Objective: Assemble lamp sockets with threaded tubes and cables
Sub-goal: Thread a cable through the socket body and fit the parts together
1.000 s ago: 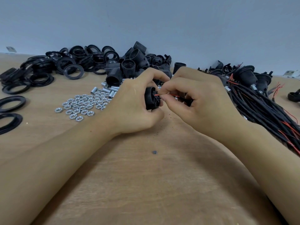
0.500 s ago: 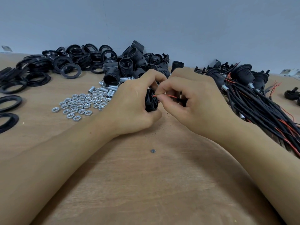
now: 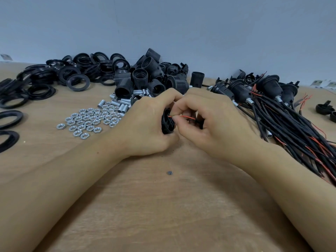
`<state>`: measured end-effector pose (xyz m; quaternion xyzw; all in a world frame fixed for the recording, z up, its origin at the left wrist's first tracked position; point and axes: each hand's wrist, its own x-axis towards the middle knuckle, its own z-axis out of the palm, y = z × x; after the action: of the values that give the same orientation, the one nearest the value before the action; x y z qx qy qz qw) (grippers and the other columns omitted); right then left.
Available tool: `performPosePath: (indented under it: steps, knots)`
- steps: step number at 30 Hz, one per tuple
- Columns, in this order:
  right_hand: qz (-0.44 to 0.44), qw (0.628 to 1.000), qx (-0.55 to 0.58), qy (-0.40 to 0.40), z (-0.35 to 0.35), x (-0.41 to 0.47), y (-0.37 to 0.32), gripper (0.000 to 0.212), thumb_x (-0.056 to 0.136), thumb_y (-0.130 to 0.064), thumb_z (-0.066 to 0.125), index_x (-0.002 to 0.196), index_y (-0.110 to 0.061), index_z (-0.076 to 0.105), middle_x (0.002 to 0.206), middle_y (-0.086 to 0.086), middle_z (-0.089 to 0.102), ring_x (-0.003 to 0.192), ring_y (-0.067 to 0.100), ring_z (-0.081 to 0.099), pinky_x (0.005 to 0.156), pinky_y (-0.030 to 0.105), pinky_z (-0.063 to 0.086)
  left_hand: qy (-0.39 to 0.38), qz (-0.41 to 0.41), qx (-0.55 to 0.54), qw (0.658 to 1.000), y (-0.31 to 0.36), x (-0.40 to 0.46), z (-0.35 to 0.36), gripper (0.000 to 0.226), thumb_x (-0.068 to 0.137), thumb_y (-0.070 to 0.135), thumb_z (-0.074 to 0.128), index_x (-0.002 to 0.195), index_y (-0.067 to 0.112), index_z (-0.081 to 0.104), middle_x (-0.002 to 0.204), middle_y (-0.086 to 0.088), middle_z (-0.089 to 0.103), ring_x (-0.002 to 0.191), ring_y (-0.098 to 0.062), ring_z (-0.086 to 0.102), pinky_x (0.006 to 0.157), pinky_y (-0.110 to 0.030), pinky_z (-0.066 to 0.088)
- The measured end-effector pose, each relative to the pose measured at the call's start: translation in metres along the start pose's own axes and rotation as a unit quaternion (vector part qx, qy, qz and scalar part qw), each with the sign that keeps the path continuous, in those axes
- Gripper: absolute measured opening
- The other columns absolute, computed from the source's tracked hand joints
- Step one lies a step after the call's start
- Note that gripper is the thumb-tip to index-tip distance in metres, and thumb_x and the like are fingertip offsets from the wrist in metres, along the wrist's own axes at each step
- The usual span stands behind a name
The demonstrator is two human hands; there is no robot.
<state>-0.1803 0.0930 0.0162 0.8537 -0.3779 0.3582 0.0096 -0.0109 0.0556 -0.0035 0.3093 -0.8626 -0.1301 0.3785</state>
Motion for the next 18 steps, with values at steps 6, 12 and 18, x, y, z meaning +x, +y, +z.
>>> performPosePath:
  steps: [6, 12, 18]
  knots:
    - [0.0, 1.0, 0.001, -0.002, -0.002, -0.002, -0.003, 0.004, 0.084, -0.002, 0.064, 0.083, -0.006, 0.065, 0.076, -0.001, 0.054, 0.068, 0.015, 0.049, 0.063, 0.025, 0.04, 0.007, -0.005, -0.019, 1.0, 0.003, -0.003, 0.006, 0.025, 0.067, 0.015, 0.069, 0.087, 0.018, 0.053, 0.069, 0.007, 0.056, 0.063, -0.015, 0.052, 0.057, -0.027, 0.041]
    - [0.008, 1.0, 0.025, 0.011, -0.001, 0.0, -0.006, 0.004, 0.086, -0.003, 0.065, 0.084, -0.006, 0.066, 0.077, 0.003, 0.06, 0.07, 0.015, 0.052, 0.065, 0.022, 0.041, 0.039, -0.023, -0.075, 0.996, 0.007, -0.004, 0.011, 0.028, 0.067, 0.009, 0.071, 0.092, 0.011, 0.06, 0.079, 0.002, 0.064, 0.071, -0.016, 0.06, 0.063, -0.033, 0.047]
    - [0.034, 0.995, 0.083, 0.041, -0.006, 0.001, 0.005, 0.003, 0.087, -0.007, 0.068, 0.088, -0.007, 0.071, 0.079, -0.003, 0.064, 0.075, 0.011, 0.058, 0.069, 0.022, 0.045, 0.045, -0.021, -0.11, 0.993, 0.004, 0.0, 0.01, 0.047, 0.067, -0.004, 0.069, 0.107, 0.017, 0.058, 0.081, 0.0, 0.068, 0.067, -0.019, 0.061, 0.06, -0.037, 0.047]
